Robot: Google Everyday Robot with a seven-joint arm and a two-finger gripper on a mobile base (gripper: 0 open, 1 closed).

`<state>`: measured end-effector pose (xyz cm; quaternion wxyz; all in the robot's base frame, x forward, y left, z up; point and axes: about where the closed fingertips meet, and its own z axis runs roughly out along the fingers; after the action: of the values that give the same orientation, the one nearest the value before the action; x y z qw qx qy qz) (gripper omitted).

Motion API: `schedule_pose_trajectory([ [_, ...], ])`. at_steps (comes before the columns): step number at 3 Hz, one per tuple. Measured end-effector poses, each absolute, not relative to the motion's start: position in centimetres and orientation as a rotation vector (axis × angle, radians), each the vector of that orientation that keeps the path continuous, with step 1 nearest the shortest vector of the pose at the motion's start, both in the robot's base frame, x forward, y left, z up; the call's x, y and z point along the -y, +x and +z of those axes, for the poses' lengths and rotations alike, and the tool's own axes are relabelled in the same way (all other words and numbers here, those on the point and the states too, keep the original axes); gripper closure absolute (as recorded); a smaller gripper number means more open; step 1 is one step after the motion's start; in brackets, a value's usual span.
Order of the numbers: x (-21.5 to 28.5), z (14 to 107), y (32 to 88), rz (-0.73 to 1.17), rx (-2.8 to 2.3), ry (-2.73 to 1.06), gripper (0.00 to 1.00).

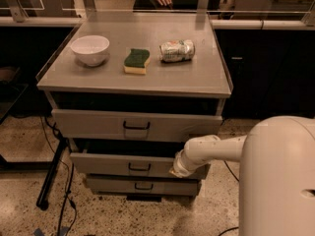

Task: Open middle drawer

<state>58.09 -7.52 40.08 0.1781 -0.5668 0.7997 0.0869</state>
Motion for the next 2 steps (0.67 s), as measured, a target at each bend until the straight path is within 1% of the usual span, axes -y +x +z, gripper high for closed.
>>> schedule_pose_trajectory([
  [1, 7.52, 40.08, 58.09, 0.246, -2.262, -1.603, 1.00],
  [2, 7.55, 40.89, 58.11, 0.246, -2.262, -1.603, 1.00],
])
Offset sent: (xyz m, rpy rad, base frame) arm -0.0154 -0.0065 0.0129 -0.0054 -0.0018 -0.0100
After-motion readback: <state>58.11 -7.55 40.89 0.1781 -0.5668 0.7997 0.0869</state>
